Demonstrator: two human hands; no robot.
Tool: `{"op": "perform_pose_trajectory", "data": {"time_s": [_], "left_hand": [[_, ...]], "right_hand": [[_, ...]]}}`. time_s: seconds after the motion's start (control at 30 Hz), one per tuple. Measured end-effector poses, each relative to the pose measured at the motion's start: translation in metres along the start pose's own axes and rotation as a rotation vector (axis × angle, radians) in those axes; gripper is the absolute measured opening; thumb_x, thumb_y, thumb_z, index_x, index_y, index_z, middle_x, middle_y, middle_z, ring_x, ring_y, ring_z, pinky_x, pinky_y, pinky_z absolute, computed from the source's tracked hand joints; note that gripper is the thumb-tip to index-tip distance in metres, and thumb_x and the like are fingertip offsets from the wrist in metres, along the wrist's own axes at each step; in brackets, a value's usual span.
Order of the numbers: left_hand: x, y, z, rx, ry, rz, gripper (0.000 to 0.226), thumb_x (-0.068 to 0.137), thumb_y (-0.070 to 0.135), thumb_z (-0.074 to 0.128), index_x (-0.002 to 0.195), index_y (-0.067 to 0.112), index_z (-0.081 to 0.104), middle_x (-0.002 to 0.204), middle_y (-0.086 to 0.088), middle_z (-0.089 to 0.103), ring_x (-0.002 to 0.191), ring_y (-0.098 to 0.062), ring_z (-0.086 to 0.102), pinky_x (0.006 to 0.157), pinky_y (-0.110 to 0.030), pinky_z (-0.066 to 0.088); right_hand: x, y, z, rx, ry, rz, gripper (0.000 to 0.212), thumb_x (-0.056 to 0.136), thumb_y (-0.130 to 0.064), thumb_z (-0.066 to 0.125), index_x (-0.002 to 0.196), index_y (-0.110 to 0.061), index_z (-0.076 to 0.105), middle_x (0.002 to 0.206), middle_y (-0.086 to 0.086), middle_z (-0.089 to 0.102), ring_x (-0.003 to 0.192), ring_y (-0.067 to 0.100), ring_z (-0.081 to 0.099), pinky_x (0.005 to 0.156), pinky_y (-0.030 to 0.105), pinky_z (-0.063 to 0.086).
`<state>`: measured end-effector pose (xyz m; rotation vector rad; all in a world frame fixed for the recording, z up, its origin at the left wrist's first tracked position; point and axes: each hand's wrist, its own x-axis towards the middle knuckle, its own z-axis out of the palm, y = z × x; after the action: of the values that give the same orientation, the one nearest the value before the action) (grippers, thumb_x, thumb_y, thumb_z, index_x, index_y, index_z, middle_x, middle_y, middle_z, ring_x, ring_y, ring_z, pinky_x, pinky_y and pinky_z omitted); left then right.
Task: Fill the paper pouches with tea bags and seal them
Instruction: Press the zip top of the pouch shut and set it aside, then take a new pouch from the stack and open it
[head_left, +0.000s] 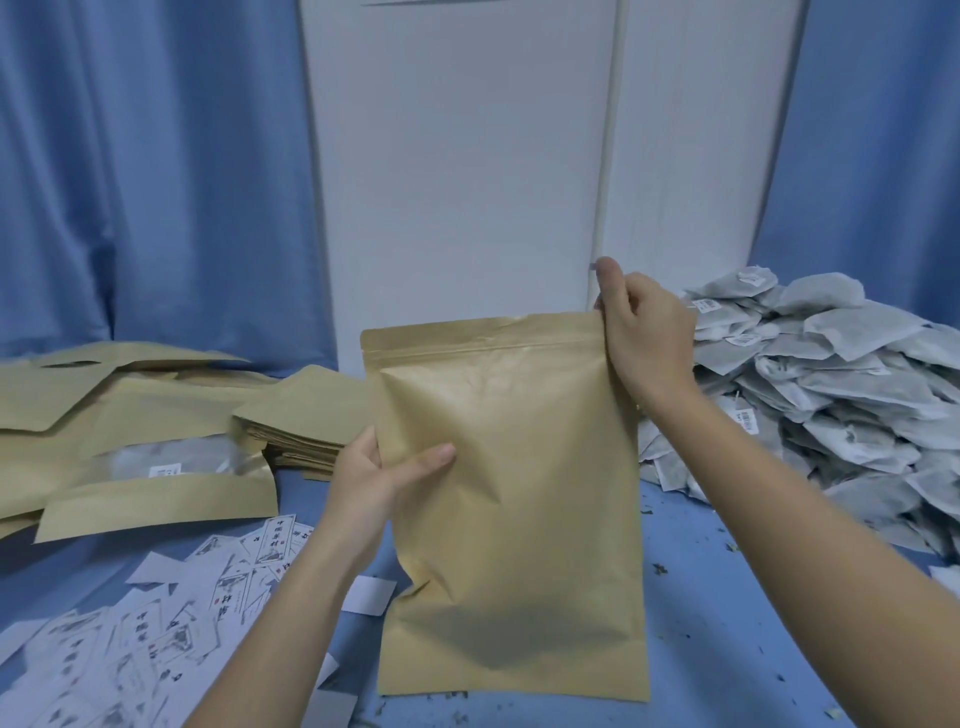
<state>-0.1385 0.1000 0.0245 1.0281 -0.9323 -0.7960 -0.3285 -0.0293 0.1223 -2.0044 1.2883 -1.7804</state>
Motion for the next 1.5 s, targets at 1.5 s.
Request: {"op": "perform_pose_trajectory", "data": {"time_s": [1.5], "left_hand": [[0.116, -0.074, -0.106, -0.616, 0.425, -0.479, 0.055, 0.093, 0.018, 0.055, 0.138, -0.006, 0.033, 0.14, -0.026, 0.04, 0.129, -0.036, 0.042, 0.106, -0.04, 0.039]], "right_hand": [[-0.089, 0.047, 0.278, -0.654, -0.932, -0.288, 0.087, 0.083, -0.064, 0.046, 0.146, -0.013, 0.016, 0.144, 0.008, 0.037, 0.136, 0.025, 0.026, 0.114, 0.045, 0.013]]}}
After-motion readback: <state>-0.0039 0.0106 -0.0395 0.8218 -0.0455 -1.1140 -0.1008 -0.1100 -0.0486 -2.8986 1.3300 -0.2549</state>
